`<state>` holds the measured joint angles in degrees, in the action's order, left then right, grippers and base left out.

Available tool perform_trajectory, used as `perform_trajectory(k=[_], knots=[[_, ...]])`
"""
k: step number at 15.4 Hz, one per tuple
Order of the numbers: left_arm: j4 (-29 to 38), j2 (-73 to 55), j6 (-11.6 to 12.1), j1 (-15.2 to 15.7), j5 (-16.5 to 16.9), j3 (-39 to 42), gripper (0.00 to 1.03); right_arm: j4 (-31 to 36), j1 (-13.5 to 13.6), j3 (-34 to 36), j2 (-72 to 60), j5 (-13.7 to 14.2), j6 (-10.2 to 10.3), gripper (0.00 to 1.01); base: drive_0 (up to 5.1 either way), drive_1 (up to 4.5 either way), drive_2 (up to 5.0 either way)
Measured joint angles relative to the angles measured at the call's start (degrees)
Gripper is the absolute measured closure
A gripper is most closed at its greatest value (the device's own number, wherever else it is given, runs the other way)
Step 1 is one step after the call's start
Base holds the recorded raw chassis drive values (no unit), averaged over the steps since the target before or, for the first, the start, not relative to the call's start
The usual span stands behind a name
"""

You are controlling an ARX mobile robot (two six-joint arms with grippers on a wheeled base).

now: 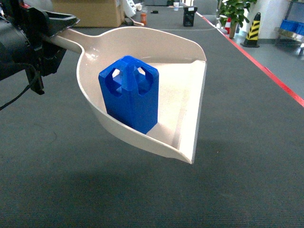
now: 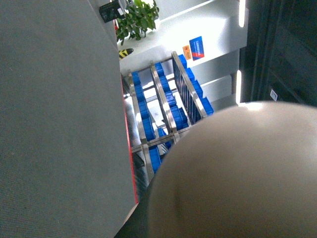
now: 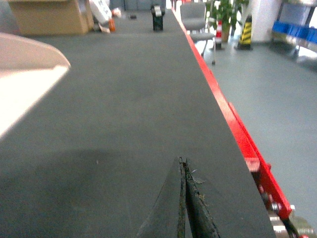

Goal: Place part in tray to right shelf

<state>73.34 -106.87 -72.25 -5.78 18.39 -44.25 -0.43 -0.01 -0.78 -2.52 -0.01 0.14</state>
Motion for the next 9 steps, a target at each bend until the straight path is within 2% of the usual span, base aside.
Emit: perform_trajectory(k=[4, 5, 8, 9], knots=[[-0.09, 0.00, -0.02, -0.02, 0.09, 0.02, 0.88, 0.42, 0.00, 0.02, 2.27, 0.02, 0.00, 0.99, 0.0, 0.00, 0.0], [0.00, 0.00, 0.00, 0.00, 0.07, 0.02, 0.88, 0.20, 0.00, 0.02, 2.27, 0.02, 0.00, 0.93, 0.0, 0.00, 0.0], [-0.02, 0.00, 0.00, 0.00, 0.04, 0.02, 0.88, 0.20, 0.00, 0.02, 2.27, 0.00, 0.00, 0.57, 0.0, 0.00, 0.0], [0.00, 0.00, 0.00, 0.00, 0.04, 0.02, 0.88, 0.17, 0.00, 0.02, 2.27, 0.00, 0.00, 0.46, 4.7, -2.38, -2.4]])
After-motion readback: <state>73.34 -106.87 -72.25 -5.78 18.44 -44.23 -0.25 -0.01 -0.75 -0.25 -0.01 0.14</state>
